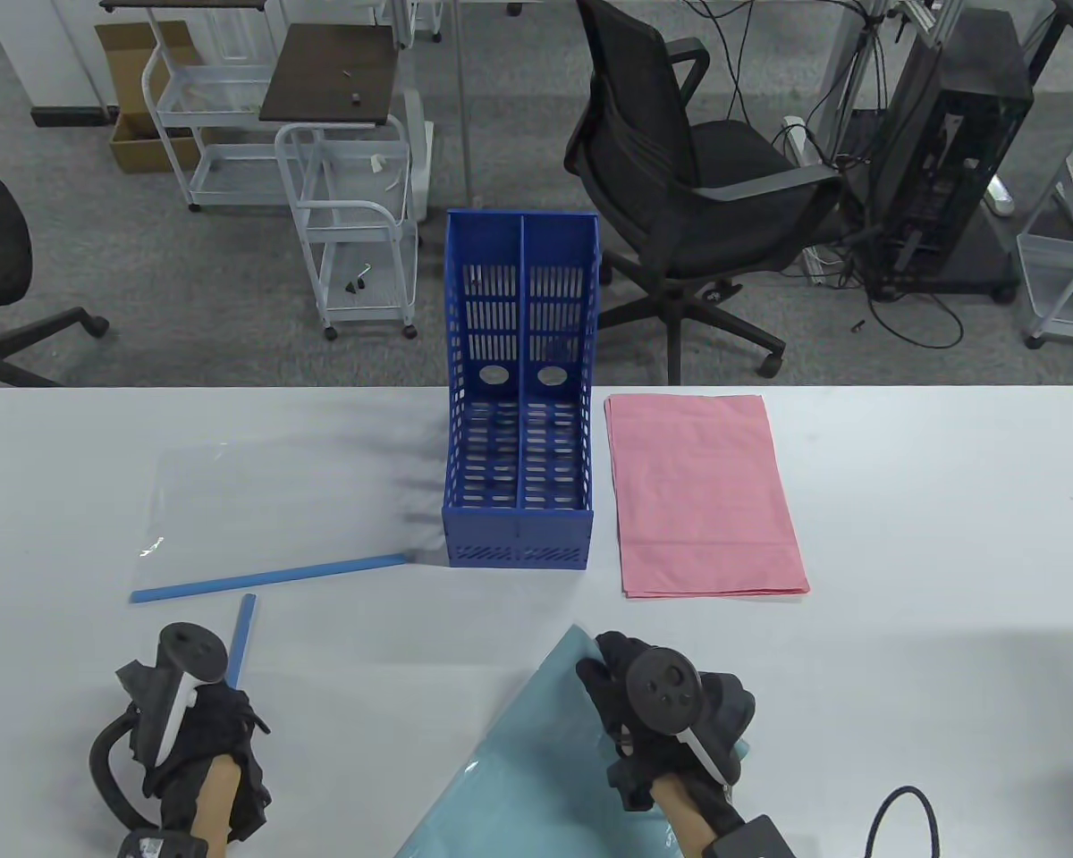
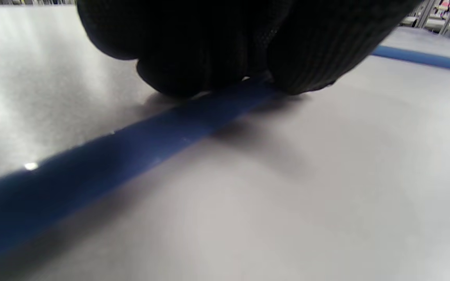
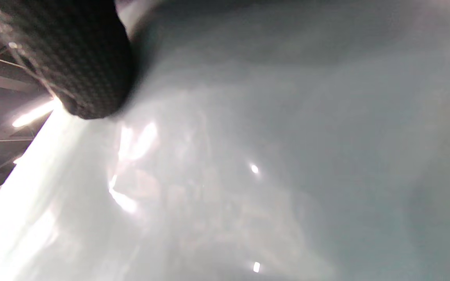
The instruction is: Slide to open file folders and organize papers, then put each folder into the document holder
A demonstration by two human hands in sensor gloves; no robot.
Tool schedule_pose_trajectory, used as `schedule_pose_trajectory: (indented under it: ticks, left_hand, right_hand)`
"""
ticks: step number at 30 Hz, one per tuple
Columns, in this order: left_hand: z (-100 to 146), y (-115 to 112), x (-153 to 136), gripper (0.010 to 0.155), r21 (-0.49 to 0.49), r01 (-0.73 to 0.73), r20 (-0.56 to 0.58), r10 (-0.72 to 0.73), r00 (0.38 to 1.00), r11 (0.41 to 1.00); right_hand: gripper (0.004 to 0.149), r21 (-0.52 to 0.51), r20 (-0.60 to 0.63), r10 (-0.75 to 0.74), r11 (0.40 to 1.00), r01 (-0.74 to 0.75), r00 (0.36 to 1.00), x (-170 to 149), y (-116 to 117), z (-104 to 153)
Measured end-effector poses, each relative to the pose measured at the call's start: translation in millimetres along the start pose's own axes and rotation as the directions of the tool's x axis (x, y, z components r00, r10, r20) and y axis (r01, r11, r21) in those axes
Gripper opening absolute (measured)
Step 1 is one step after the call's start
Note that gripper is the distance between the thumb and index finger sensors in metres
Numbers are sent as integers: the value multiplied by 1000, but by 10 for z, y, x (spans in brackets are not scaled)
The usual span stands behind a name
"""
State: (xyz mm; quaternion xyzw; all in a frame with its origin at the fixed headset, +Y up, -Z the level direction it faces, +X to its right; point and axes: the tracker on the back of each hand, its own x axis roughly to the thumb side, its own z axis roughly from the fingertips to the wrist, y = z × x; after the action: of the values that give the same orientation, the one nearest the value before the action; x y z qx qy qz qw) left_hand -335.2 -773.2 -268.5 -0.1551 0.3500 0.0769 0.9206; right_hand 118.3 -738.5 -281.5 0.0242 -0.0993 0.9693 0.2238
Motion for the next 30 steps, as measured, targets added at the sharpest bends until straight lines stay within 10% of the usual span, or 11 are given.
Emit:
schedule_pose_trajectory:
  ticks: [8, 13, 21, 27, 30]
  left_hand:
    - [34, -27, 109, 51, -18, 32, 61, -31, 998, 999]
    - [123, -22, 202, 50, -201, -215, 237, 261, 936, 956]
    - [404, 98, 944, 48, -660, -516, 395, 837, 379, 545]
    - [460, 162, 1079, 48, -658, -692, 357, 932, 62, 297]
    - [425, 158, 1007, 48, -641, -724, 346, 938, 23, 254]
  right_hand:
    - [43, 29, 6, -3, 1000, 2, 1000, 7, 15, -14]
    - [43, 51, 44, 7, 999, -9, 999, 43, 36, -13]
    - [43, 145, 158, -21, 989, -2, 987, 94, 78, 5]
    - [43, 192, 246, -45, 981, -4, 968, 172, 88, 51]
    - [42, 210, 272, -57, 978, -2, 961, 217, 93, 68]
